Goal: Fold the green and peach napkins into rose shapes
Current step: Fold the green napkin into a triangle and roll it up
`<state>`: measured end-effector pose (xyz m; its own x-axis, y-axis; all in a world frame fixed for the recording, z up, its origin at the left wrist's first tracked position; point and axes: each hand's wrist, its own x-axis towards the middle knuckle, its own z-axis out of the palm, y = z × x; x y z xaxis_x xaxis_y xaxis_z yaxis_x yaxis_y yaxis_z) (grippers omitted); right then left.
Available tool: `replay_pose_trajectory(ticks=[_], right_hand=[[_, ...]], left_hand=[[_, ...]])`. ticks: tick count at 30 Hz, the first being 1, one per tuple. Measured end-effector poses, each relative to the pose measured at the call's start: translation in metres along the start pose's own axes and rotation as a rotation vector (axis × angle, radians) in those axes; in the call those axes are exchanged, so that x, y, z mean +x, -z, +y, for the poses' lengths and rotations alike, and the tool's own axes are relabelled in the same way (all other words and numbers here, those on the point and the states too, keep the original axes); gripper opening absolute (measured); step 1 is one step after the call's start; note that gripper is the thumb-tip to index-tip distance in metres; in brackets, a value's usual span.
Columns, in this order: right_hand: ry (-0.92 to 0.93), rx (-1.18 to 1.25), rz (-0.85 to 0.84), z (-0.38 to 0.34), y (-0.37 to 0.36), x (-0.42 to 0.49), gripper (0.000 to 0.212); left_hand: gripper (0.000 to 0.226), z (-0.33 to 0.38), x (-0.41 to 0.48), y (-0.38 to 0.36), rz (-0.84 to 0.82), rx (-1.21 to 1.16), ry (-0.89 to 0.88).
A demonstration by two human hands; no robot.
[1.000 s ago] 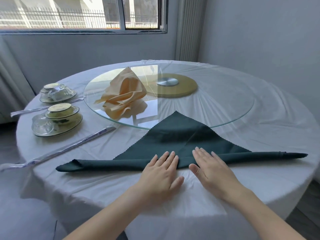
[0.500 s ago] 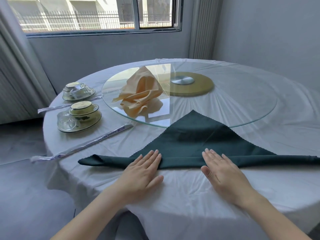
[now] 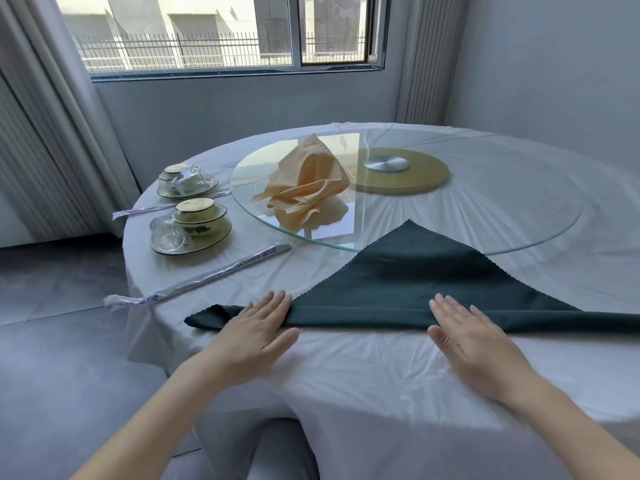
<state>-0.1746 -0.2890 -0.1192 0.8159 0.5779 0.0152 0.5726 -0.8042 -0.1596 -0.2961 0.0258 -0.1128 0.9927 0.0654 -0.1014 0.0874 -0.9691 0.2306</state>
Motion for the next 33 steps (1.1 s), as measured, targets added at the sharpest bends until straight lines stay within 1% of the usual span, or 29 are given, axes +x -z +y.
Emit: replay_pose_trajectory(ticks=[1, 3, 4, 5, 7, 9, 11, 12, 13, 15, 17, 18, 20, 24, 26, 29, 31, 33], right_hand=[[0.001, 0.005, 0.004, 0.0, 0.0, 0.0, 0.116], [0.003, 0.016, 0.009, 0.001, 0.0, 0.0, 0.117], [0.003, 0.025, 0.015, 0.001, 0.0, 0.0, 0.118], [0.004, 0.032, 0.02, 0.001, -0.001, 0.0, 0.118], [0.008, 0.04, 0.031, 0.002, -0.002, 0.0, 0.118], [0.011, 0.035, 0.037, 0.003, -0.003, 0.0, 0.119], [0.021, 0.032, 0.051, 0.003, -0.004, 0.001, 0.118], [0.035, 0.052, 0.062, 0.002, -0.003, 0.001, 0.113], [0.048, 0.093, 0.071, 0.002, -0.001, -0.001, 0.102], [0.051, 0.248, 0.098, 0.004, 0.004, -0.004, 0.069], [0.033, 0.393, 0.171, 0.015, 0.008, -0.009, 0.052], [0.028, 0.398, 0.207, 0.024, 0.009, -0.01, 0.045], [0.015, 0.362, 0.258, 0.039, 0.01, -0.012, 0.035], [0.013, 0.273, 0.306, 0.047, 0.013, -0.012, 0.021], [0.028, 0.259, 0.309, 0.045, 0.015, -0.012, 0.017], [0.044, 0.27, 0.258, 0.041, 0.021, -0.016, 0.017], [0.023, 0.303, 0.246, 0.038, 0.024, -0.018, 0.016], [-0.017, 0.318, 0.275, 0.035, 0.027, -0.014, 0.015]], left_hand=[[0.11, 0.002, 0.001, 0.001, 0.005, -0.017, 0.029], [0.087, 0.014, 0.006, 0.004, 0.036, -0.027, 0.087], [0.078, 0.025, 0.01, 0.005, 0.076, -0.026, 0.085], [0.074, 0.04, 0.013, 0.007, 0.138, -0.022, 0.04], [0.071, 0.073, 0.019, 0.008, 0.256, -0.032, -0.122], [0.058, 0.103, 0.028, 0.005, 0.281, -0.056, -0.221], [0.048, 0.12, 0.039, -0.001, 0.282, -0.012, -0.228], [0.041, 0.124, 0.045, -0.003, 0.272, 0.03, -0.214], [0.034, 0.125, 0.05, -0.005, 0.264, 0.058, -0.202], [0.026, 0.124, 0.057, -0.007, 0.261, 0.047, -0.199], [0.023, 0.12, 0.06, -0.008, 0.27, 0.014, -0.218], [0.022, 0.118, 0.06, -0.008, 0.273, 0.001, -0.233], [0.021, 0.114, 0.061, -0.007, 0.27, -0.011, -0.266], [0.022, 0.115, 0.063, -0.003, 0.307, -0.011, -0.279], [0.024, 0.116, 0.061, -0.001, 0.327, 0.017, -0.279], [0.023, 0.115, 0.055, 0.0, 0.317, 0.05, -0.284], [0.022, 0.115, 0.053, 0.002, 0.299, 0.042, -0.27], [0.023, 0.117, 0.057, 0.004, 0.302, -0.009, -0.222]])
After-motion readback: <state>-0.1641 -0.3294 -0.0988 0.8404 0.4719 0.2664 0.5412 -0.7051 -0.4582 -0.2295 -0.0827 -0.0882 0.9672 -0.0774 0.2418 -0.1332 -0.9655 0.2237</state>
